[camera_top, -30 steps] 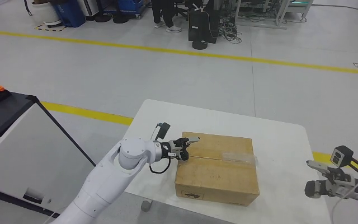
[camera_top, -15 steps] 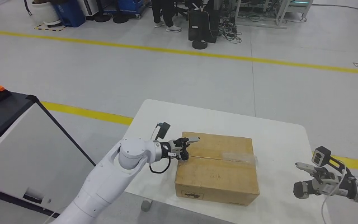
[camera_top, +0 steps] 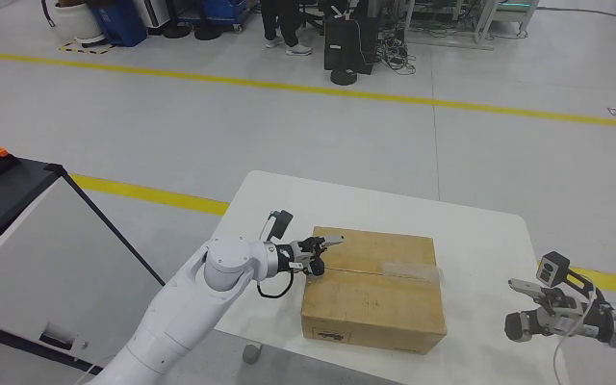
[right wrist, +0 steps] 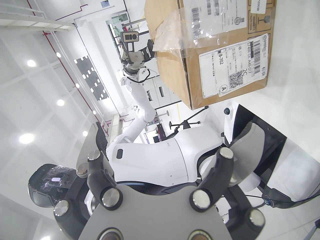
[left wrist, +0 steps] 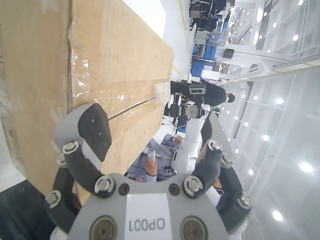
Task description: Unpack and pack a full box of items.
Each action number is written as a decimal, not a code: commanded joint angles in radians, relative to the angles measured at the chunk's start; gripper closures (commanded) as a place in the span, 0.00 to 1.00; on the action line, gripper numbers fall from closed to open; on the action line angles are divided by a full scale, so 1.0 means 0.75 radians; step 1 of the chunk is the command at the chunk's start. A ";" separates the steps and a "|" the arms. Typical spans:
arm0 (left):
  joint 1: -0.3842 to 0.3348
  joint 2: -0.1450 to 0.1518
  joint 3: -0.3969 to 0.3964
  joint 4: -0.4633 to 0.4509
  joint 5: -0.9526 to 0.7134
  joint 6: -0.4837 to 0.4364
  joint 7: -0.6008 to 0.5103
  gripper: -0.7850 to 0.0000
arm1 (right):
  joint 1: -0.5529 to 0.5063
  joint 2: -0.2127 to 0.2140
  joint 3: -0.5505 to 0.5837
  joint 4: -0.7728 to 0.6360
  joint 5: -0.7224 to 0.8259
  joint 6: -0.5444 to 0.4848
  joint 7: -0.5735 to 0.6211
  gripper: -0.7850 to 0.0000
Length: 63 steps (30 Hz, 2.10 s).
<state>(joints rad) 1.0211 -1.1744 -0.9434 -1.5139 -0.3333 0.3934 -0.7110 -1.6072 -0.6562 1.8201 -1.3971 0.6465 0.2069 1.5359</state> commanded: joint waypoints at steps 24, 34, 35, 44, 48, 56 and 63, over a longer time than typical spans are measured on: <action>0.000 0.000 0.000 0.000 0.000 0.000 0.000 0.00 | 0.521 -0.055 -0.615 0.521 0.046 -0.261 0.000 0.00; 0.000 0.000 0.000 0.000 0.000 0.000 0.000 0.00 | 0.682 -0.106 -0.804 0.672 0.100 -0.309 0.000 0.00; 0.000 0.000 0.000 0.000 0.000 0.000 0.000 0.00 | 0.694 -0.110 -0.821 0.683 0.106 -0.309 0.000 0.00; 0.000 0.000 0.000 0.000 0.000 0.000 0.000 0.00 | 0.784 -0.134 -0.948 0.775 0.140 -0.332 0.000 0.62; 0.000 0.000 0.000 0.000 0.000 0.000 0.000 0.00 | 0.816 -0.141 -0.993 0.806 0.160 -0.336 0.000 0.65; 0.000 0.000 0.000 0.000 0.000 0.000 0.000 0.00 | 0.864 -0.146 -1.079 0.832 0.193 -0.348 0.000 0.81; 0.000 0.000 0.000 0.000 0.000 0.000 0.000 0.00 | 0.872 -0.121 -1.106 0.840 0.242 -0.391 0.000 1.00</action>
<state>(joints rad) 1.0211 -1.1744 -0.9434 -1.5139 -0.3333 0.3934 -0.7110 -0.9516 -0.7513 0.9902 -0.7667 0.8198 -0.0812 1.5359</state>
